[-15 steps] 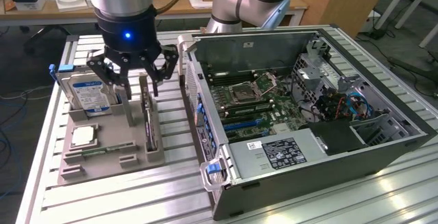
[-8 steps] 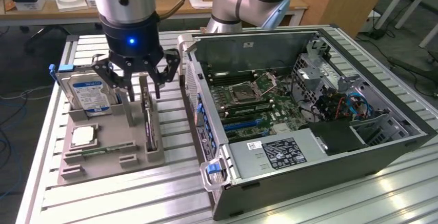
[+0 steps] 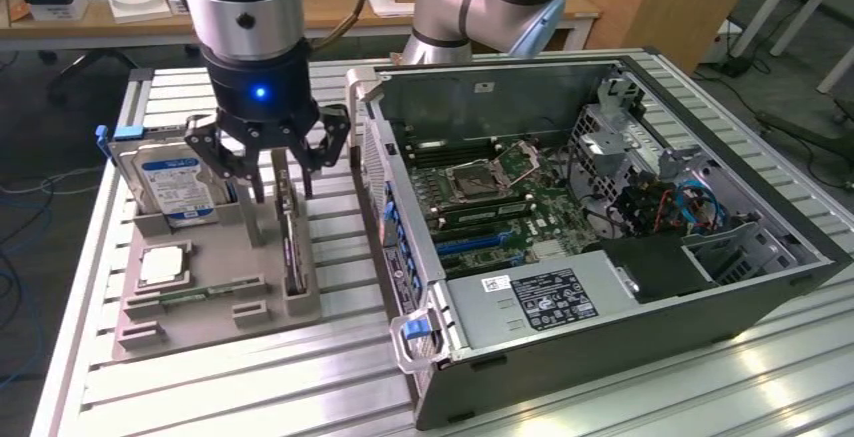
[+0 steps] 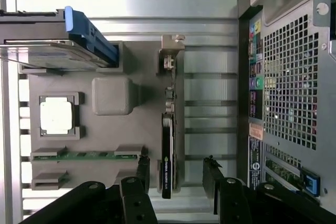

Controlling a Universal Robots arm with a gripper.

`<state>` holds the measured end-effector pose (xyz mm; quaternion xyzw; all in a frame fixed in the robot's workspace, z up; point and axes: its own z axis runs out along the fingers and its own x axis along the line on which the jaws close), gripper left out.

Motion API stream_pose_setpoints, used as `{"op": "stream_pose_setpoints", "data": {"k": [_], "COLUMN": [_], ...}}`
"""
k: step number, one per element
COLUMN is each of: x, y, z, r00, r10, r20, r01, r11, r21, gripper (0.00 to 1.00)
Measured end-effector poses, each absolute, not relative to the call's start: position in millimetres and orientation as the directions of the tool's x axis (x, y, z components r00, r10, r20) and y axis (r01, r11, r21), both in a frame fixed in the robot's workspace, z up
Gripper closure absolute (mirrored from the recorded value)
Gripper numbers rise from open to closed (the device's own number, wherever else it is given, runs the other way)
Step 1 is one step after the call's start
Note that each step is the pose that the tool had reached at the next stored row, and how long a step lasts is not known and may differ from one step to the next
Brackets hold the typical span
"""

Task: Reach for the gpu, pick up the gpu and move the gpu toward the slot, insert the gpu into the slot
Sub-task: 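Pick up the gpu and move the gpu toward the slot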

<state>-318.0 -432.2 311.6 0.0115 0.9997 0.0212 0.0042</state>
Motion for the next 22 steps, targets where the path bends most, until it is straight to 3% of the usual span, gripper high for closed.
{"op": "stream_pose_setpoints", "data": {"k": [22], "x": [-321], "y": [-432], "z": [272], "r00": [-1.0], "r10": [0.023], "r20": [-0.008], "r01": [0.023], "r11": [0.999], "r21": [0.043], "gripper": [0.47]}}
